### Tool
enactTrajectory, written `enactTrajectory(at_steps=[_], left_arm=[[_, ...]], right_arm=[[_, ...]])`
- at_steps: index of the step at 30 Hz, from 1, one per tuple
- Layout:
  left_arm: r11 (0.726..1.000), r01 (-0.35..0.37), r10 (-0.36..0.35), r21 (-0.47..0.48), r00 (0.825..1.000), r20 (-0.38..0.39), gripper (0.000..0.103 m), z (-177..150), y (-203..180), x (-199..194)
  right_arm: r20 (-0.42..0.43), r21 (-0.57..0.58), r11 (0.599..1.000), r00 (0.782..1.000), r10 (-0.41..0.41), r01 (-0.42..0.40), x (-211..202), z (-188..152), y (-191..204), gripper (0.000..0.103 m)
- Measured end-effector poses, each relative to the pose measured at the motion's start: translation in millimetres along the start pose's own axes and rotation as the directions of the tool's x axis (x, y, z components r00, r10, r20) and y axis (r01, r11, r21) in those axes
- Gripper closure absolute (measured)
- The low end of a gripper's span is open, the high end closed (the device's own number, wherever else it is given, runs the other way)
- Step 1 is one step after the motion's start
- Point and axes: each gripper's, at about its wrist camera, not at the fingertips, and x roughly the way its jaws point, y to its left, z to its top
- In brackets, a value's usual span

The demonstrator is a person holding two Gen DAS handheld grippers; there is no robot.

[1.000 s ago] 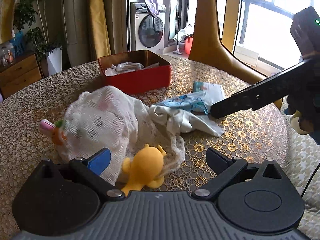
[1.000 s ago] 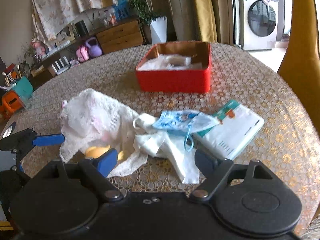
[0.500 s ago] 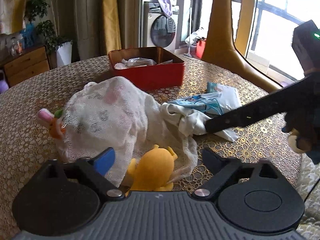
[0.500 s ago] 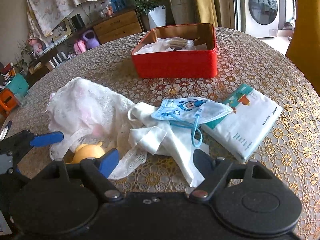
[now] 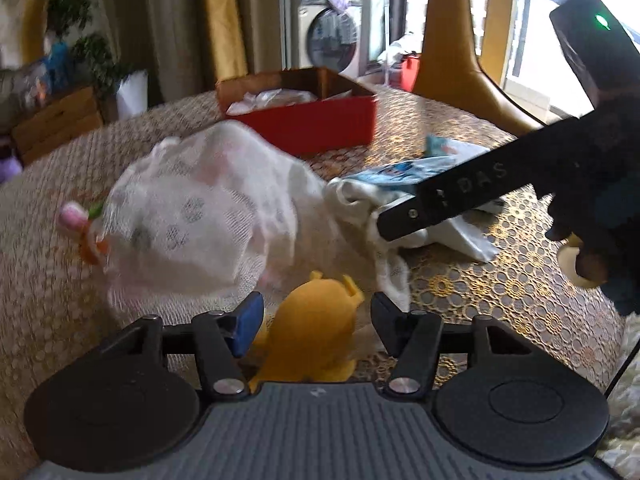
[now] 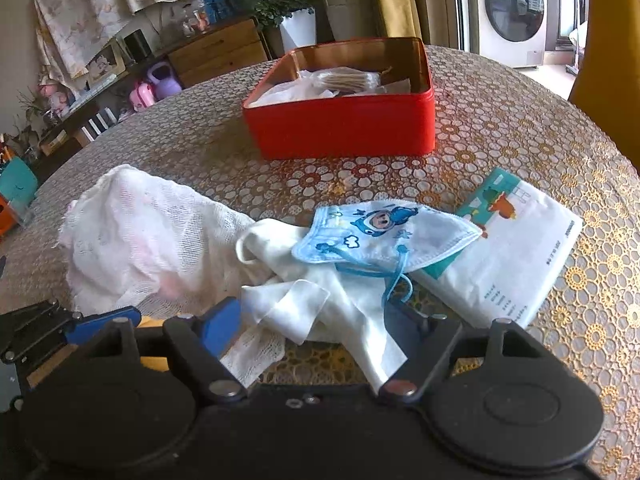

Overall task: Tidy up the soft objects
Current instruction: 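Grasp the yellow duck with left gripper while right gripper grasps the white cloth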

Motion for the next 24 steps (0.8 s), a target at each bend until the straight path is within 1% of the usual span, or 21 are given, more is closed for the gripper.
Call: enactTrajectory(at_steps=[3,6,8,12,17,21,24], left_arm=[[1.0,0.006,-0.007,-0.028,1.0,-0.019,0.045,-1.4,6.6,3.6],[0.999,0.007,-0.008,-0.038,1.0,-0.027,0.051,-1.5,9.2,4.6],[0.999,0.009,-0.011,-0.05,1.0,-0.027,0.052,-1.2,11.5,4.6],[0.998,0.018,-0.02,-0.063,0.999,-0.026,0.053,-1.1,14.8,3.5],[0.998,0.017,-0.019,-0.057,0.999,-0.028,0.053,-0.9,14.3,5.9],[0.997,0.022,-0.024,-0.077,0.999,-0.032,0.053,-0.1,15.7,6.4],[0.997,0.023,-0.025,-0.075,0.999,-0.037,0.054,0.3,16.2,7.1]], right_arm=[[-0.003,0.004,1.0,1.0,-0.017,0.017,6.8,0.4,0.8,0.025],[-0.01,0.002,1.0,1.0,-0.029,0.029,11.9,0.3,2.2,0.03],[-0.015,-0.002,0.999,0.999,-0.039,0.039,11.8,-0.5,2.3,0.032],[0.01,-0.011,0.999,0.999,-0.036,0.036,-6.8,-3.7,1.0,0.028],[0.039,-0.05,0.999,0.999,-0.013,0.015,-32.0,-6.5,6.5,0.029],[0.041,-0.063,0.998,0.999,-0.001,0.003,-23.9,1.0,13.8,0.031],[0.03,-0.033,0.999,1.0,-0.004,0.005,-8.3,6.8,12.8,0.036]])
